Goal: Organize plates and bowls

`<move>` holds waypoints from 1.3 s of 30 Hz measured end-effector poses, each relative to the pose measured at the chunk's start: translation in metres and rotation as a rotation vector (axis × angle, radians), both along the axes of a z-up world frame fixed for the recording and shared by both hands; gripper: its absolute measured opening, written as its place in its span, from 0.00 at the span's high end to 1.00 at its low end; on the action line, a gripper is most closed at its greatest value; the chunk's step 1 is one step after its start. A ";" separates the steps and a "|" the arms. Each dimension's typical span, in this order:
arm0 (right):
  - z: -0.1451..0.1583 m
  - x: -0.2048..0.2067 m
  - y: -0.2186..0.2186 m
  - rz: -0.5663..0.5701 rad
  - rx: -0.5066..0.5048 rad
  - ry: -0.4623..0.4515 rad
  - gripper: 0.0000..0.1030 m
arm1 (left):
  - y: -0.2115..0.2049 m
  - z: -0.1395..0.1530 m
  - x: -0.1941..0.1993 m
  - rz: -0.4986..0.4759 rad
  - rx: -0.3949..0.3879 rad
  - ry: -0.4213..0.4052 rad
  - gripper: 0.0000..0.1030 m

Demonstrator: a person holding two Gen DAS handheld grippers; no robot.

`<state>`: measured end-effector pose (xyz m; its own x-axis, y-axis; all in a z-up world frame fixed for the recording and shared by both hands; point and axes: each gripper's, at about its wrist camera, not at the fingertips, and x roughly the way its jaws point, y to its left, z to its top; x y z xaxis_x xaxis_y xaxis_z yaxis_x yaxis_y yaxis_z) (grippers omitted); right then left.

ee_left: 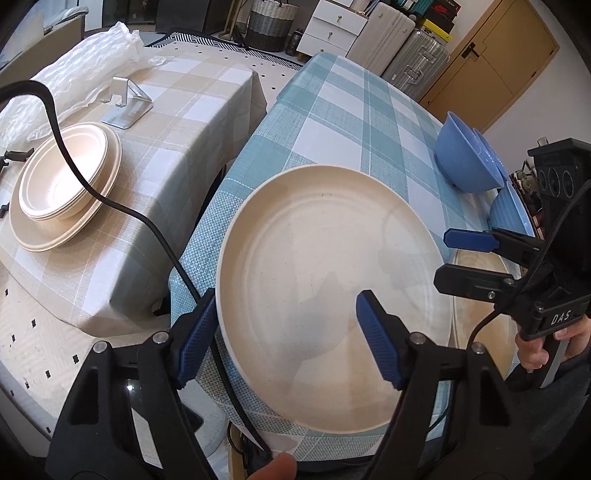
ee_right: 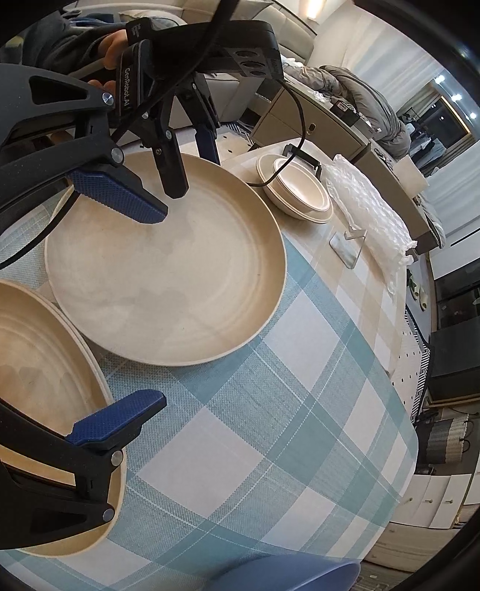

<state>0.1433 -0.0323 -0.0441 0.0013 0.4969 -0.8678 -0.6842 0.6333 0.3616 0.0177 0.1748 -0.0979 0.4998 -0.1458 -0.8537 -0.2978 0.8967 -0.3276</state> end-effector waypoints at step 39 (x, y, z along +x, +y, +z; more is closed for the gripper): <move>-0.031 0.006 -0.001 -0.054 -0.107 -0.044 0.83 | 0.000 -0.009 -0.002 -0.006 0.162 0.014 0.81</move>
